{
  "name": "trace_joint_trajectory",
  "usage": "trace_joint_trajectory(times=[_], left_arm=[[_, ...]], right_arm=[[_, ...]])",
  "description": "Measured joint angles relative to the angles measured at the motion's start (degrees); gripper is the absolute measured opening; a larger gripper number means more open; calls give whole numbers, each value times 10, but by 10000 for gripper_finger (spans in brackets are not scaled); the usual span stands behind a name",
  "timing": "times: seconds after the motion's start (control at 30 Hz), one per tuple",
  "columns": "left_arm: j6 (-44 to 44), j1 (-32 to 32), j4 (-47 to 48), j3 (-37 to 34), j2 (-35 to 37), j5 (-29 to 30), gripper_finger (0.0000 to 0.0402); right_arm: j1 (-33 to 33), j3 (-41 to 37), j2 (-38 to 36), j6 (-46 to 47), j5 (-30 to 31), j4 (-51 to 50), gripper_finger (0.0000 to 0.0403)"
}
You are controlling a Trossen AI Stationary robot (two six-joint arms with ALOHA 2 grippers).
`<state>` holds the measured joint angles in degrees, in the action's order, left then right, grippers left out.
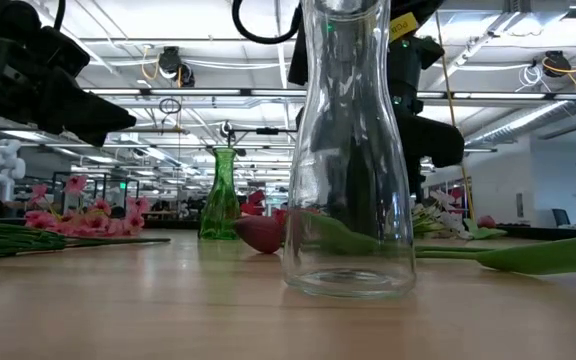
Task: Sort flowers into vase by color
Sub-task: Put the bottom red tulip into the transparent vase
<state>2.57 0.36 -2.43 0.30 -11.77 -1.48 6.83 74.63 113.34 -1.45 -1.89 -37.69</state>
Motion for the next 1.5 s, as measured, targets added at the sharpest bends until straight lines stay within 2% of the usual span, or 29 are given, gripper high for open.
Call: trace_joint_trajectory(times=[0.57, 0.77, 0.87, 0.97, 1.5], left_arm=[[0, 0, 0, 0, 0, 0, 105], [0, 0, 0, 0, 0, 0, 105], [0, 0, 0, 0, 0, 0, 105], [0, 0, 0, 0, 0, 0, 105], [0, 0, 0, 0, 0, 0, 105]], right_arm=[[0, 0, -21, 81, -1, -65, 134], [4, 0, -48, 100, -20, -68, 134], [11, 0, -47, 105, -52, -68, 134], [21, -1, -41, 104, -55, -69, 134], [32, -83, -44, 157, -35, 30, 134]])
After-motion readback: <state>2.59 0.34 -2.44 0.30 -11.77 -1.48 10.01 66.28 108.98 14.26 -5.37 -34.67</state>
